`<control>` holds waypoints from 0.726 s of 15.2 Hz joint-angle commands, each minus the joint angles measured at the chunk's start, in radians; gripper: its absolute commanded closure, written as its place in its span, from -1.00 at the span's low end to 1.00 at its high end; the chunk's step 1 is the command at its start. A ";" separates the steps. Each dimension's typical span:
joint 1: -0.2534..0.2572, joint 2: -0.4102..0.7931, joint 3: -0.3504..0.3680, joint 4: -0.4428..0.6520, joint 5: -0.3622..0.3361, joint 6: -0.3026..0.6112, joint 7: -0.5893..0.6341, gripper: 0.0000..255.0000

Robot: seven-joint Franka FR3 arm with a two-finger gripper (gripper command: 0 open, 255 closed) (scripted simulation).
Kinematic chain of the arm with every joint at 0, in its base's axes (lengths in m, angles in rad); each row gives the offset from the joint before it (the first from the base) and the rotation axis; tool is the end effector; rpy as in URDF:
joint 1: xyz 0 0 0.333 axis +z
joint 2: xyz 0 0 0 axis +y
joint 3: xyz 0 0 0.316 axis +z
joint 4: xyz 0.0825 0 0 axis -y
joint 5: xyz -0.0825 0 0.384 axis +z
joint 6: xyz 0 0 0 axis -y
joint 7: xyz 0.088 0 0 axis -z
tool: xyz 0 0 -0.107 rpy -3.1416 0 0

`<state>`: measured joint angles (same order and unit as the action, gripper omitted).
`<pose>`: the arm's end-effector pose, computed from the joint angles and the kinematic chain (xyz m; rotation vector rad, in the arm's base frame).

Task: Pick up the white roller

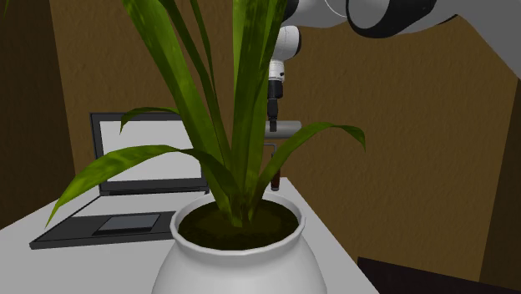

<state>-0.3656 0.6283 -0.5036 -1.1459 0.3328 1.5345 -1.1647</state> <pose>0.5463 -0.4430 0.4521 -2.9307 -0.4988 0.0867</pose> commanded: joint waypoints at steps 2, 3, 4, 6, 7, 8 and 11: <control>0.001 0.000 0.000 -0.002 0.000 0.001 0.000 1.00; -0.003 0.001 0.000 0.013 0.000 -0.013 0.002 1.00; -0.006 0.003 0.000 0.030 0.000 -0.027 0.004 1.00; -0.014 0.007 0.001 0.065 0.001 -0.057 0.008 1.00; -0.018 0.009 0.001 0.083 0.002 -0.072 0.010 1.00; -0.023 0.013 0.002 0.103 0.003 -0.088 0.012 1.00; -0.039 0.026 0.004 0.168 0.008 -0.138 0.019 1.00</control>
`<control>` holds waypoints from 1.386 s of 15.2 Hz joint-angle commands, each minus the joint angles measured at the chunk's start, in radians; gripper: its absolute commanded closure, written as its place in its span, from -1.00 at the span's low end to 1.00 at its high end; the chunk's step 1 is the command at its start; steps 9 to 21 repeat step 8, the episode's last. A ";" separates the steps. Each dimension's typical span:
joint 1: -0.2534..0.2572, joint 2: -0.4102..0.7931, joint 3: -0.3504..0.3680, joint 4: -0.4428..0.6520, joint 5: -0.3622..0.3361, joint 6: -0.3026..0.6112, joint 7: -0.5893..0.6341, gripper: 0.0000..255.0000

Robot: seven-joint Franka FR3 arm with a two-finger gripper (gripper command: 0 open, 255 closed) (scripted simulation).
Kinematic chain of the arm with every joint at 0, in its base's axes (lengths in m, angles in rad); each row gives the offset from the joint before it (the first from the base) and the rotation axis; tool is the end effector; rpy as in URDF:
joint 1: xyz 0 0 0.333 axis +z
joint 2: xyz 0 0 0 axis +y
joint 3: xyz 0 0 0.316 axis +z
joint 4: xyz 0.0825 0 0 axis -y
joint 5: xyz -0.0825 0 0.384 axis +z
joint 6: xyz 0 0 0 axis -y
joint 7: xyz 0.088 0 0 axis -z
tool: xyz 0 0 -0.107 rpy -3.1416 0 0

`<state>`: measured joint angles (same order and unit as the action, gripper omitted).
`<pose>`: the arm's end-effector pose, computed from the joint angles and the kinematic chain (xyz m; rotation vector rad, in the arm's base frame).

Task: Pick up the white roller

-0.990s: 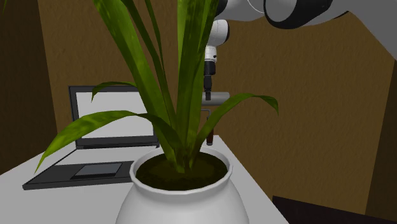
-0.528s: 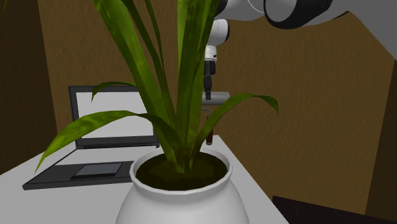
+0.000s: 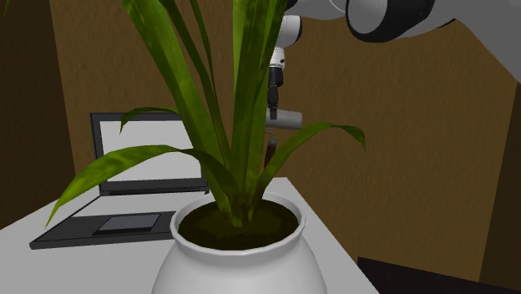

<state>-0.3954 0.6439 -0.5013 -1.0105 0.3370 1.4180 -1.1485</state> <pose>0.5456 -0.4421 0.4927 -2.9293 -0.4978 0.0890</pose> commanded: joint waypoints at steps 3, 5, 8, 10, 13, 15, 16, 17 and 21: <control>-0.030 0.031 0.006 0.112 0.011 -0.076 0.011 1.00; -0.049 0.050 0.011 0.176 0.018 -0.118 0.018 1.00; -0.062 0.064 0.014 0.219 0.023 -0.144 0.023 1.00; -0.062 0.064 0.014 0.219 0.023 -0.144 0.023 1.00; -0.062 0.064 0.014 0.219 0.023 -0.144 0.023 1.00; -0.062 0.064 0.014 0.219 0.023 -0.144 0.023 1.00; -0.062 0.064 0.014 0.219 0.023 -0.144 0.023 1.00; -0.062 0.064 0.014 0.219 0.023 -0.144 0.023 1.00; -0.062 0.064 0.014 0.219 0.023 -0.144 0.023 1.00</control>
